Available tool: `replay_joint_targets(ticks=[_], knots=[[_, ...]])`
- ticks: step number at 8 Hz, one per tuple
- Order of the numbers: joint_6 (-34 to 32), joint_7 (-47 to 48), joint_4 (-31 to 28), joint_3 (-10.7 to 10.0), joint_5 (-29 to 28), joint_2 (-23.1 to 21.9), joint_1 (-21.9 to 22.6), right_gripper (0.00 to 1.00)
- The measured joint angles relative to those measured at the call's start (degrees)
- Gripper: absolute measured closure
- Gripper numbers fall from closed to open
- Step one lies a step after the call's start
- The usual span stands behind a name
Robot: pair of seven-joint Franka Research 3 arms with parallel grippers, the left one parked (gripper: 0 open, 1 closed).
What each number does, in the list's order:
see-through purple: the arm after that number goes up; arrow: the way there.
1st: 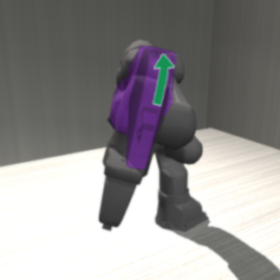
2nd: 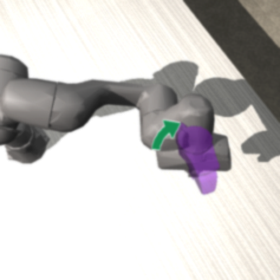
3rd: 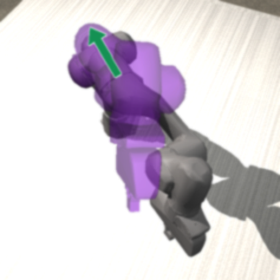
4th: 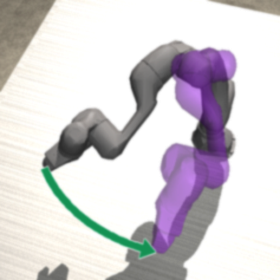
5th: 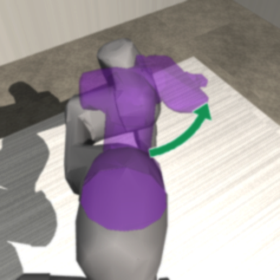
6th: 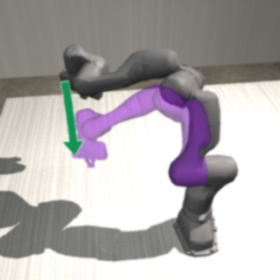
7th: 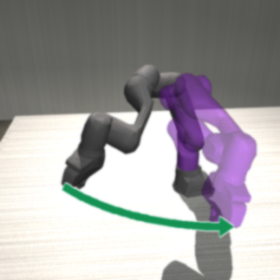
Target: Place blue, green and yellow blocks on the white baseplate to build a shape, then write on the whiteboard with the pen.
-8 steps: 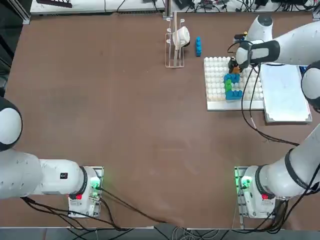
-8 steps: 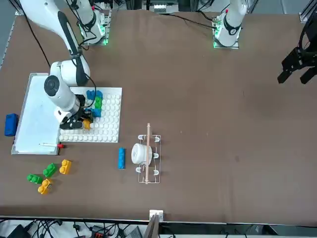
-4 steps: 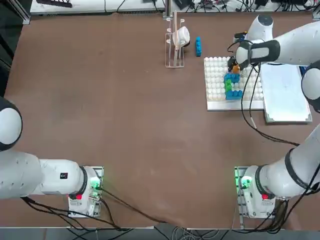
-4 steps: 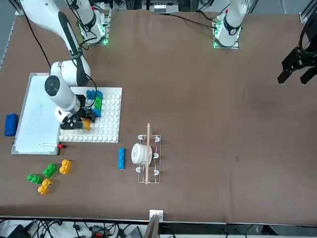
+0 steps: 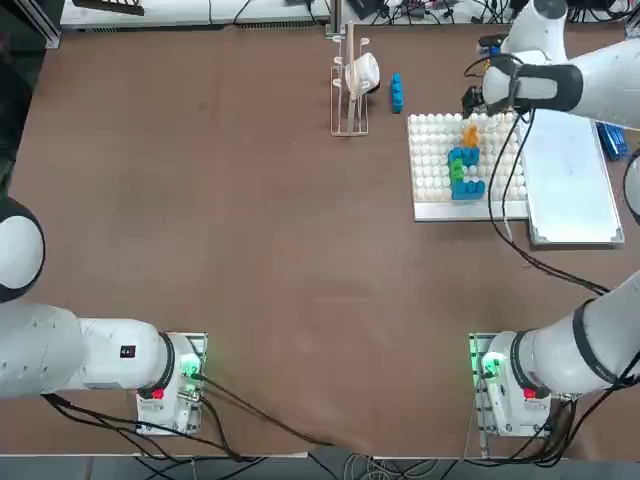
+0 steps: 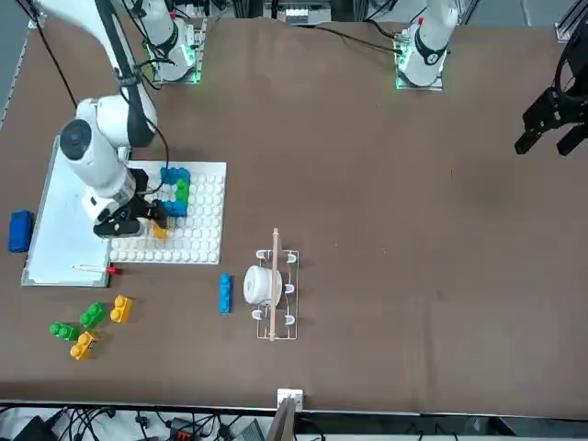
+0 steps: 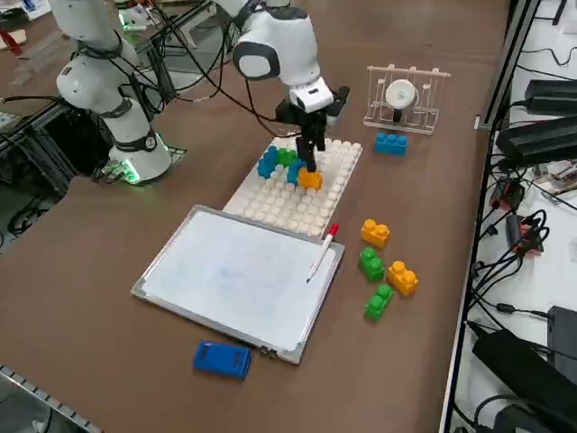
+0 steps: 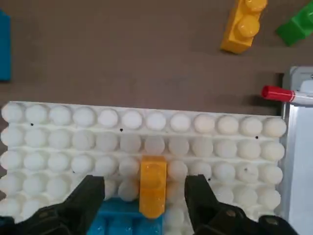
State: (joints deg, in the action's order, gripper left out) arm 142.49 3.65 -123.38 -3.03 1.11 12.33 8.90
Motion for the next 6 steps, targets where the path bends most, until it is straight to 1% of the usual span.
replay_joint_targets(ticks=[2,3,4,6], knots=[[-1.5,0.0,2.7,0.3,0.0,0.1,0.4,0.0],[-1.7,0.4,4.4,0.5,-0.4,1.1,1.1,0.0],[-2.3,2.2,6.7,0.6,-1.0,2.7,2.0,0.0],[-6.5,8.5,14.7,0.8,-1.2,8.0,4.5,0.0]])
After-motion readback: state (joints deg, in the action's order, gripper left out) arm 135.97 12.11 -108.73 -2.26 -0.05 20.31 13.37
